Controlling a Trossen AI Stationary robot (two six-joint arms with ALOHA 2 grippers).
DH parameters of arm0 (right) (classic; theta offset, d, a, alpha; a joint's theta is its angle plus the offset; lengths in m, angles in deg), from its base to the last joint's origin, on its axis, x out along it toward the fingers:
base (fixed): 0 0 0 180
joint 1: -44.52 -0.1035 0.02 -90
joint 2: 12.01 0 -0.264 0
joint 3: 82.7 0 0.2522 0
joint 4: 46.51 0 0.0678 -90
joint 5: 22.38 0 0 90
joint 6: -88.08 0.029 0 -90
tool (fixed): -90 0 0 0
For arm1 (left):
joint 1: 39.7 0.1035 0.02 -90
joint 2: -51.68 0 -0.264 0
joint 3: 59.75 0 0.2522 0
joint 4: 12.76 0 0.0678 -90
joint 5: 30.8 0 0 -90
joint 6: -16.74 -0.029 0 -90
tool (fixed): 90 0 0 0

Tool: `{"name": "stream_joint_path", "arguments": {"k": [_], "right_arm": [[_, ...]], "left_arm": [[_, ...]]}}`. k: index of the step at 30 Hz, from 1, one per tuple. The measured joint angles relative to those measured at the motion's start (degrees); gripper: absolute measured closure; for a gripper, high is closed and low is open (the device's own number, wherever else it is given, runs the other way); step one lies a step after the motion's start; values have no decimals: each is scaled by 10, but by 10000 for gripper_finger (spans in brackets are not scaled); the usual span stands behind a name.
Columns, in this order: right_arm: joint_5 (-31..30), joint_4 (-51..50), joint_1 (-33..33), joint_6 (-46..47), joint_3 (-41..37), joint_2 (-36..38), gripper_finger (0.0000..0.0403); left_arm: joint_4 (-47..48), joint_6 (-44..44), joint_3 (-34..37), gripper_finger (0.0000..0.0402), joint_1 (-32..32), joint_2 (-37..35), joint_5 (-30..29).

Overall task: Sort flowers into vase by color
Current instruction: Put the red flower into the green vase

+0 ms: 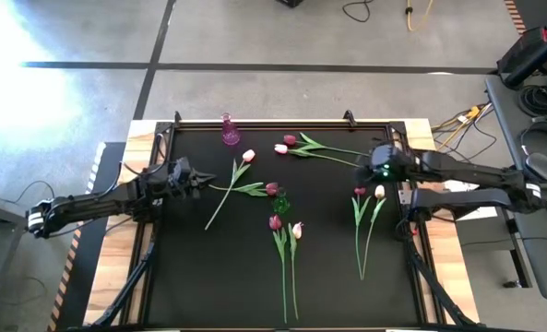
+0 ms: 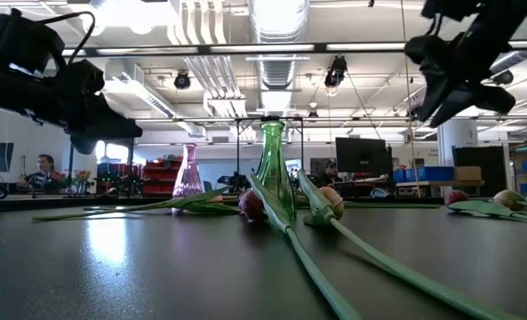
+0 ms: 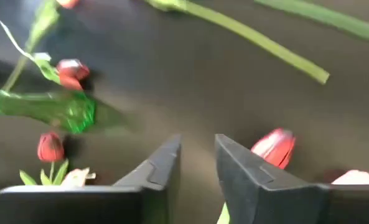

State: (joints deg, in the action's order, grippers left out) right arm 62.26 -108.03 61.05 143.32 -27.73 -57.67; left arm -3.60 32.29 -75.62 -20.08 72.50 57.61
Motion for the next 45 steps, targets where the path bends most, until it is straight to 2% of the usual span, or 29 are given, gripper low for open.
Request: {"name": "stream_joint_path", "arguments": {"k": [4, 8, 14, 21, 27, 33, 39, 45], "right_arm": [[60, -2, 0, 17, 8, -44, 259], [103, -29, -4, 39, 7, -65, 243], [104, -53, -47, 113, -1, -63, 253], [97, -63, -113, 195, -12, -81, 259], [110, -112, -117, 232, -17, -131, 226], [125, -75, -115, 218, -34, -177, 197], [144, -5, -115, 247, -62, -223, 208], [140, 29, -115, 252, -62, -260, 247]], "left_arm": [[0, 41, 0, 402, 0, 13, 0], [-3, 63, 0, 402, 0, 20, -6], [-3, 73, 0, 402, 0, 43, -33], [-6, 54, 0, 402, 0, 55, -34], [-6, 32, 0, 402, 0, 55, -37], [-6, 66, 0, 402, 0, 58, -68], [-6, 77, 0, 402, 0, 64, -69], [-6, 79, 0, 402, 0, 64, -69]]}}
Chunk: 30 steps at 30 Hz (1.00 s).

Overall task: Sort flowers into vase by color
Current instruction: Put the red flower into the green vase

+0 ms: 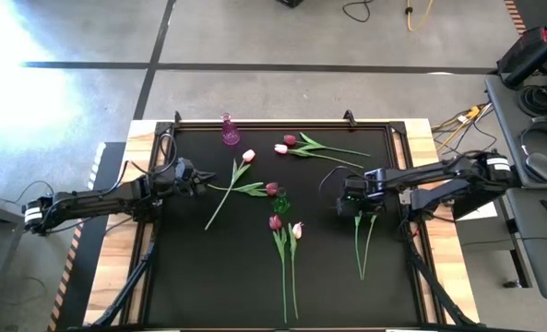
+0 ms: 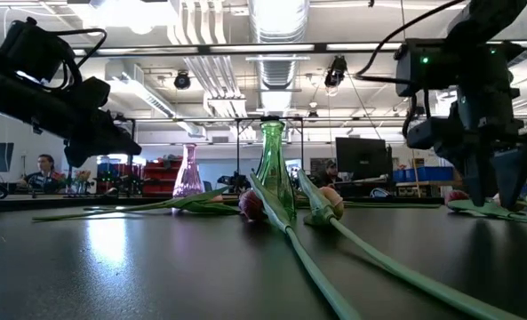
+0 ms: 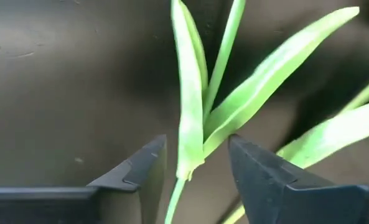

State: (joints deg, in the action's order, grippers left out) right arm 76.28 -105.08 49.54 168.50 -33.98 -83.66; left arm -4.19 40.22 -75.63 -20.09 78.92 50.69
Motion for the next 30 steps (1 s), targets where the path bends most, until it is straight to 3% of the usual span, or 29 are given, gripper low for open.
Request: {"name": "stream_joint_path", "arguments": {"k": [8, 16, 19, 24, 30], "right_arm": [[2, 10, 0, -20, 4, -51, 313], [-33, 15, 0, -80, 84, -19, 379], [-101, 14, 0, -138, 144, -16, 387], [-192, 33, 28, -265, 259, -37, 387], [-186, 177, 70, -451, 363, -79, 388]], "left_arm": [[-1, 16, 0, 402, 0, 0, 0], [-57, 111, 0, 402, 0, -5, 25], [-105, 135, -3, 402, 0, -7, 47], [-106, 132, -52, 402, 0, -4, 53], [-105, 129, -99, 402, 6, 10, 99]]}}
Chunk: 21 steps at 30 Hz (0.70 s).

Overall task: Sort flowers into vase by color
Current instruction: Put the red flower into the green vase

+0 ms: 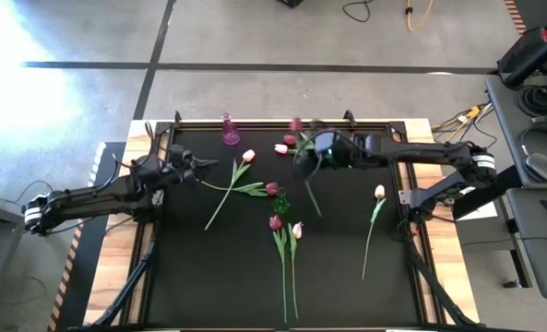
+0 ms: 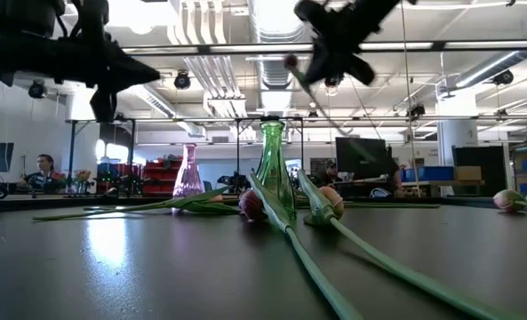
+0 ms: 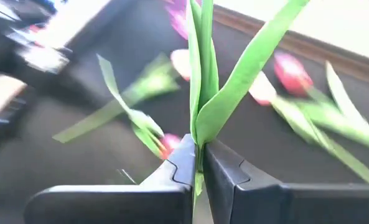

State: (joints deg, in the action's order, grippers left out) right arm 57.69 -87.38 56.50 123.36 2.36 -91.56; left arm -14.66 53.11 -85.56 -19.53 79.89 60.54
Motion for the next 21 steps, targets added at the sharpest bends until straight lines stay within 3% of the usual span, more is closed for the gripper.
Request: {"name": "stream_joint_path", "arguments": {"k": [7, 13, 21], "right_arm": [[69, 147, 17, -109, 85, -18, 388], [39, 161, 7, -138, 109, -17, 388], [8, 180, -1, -131, 72, -24, 388]], "left_arm": [[-34, -23, -10, 402, 13, 10, 74], [-53, -32, -10, 402, 18, 13, 73], [-53, -44, -10, 402, 35, 35, 56]]}}
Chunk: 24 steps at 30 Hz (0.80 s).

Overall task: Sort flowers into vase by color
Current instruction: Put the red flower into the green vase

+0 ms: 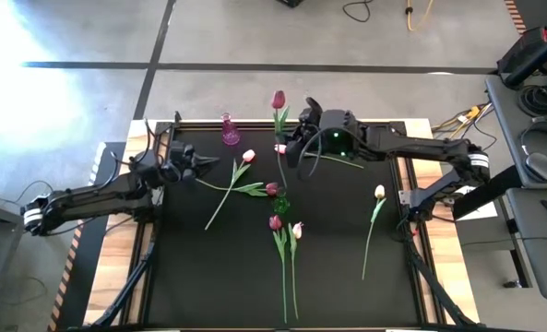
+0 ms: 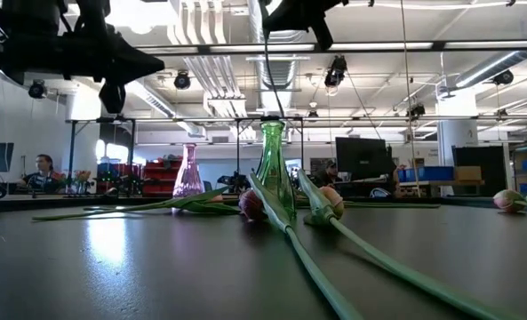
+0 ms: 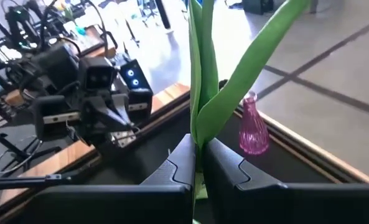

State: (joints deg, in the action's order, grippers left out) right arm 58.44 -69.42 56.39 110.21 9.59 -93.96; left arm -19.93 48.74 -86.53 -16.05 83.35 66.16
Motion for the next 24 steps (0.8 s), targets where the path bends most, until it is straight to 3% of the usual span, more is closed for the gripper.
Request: {"name": "stream_joint_path", "arguments": {"k": [16, 24], "right_arm": [[-58, 22, -40, -20, -14, -35, 389], [-59, 18, -49, -35, -35, -44, 387]], "left_arm": [[0, -6, 0, 402, 12, 39, 0], [14, -18, 1, 402, 12, 54, 0]]}}
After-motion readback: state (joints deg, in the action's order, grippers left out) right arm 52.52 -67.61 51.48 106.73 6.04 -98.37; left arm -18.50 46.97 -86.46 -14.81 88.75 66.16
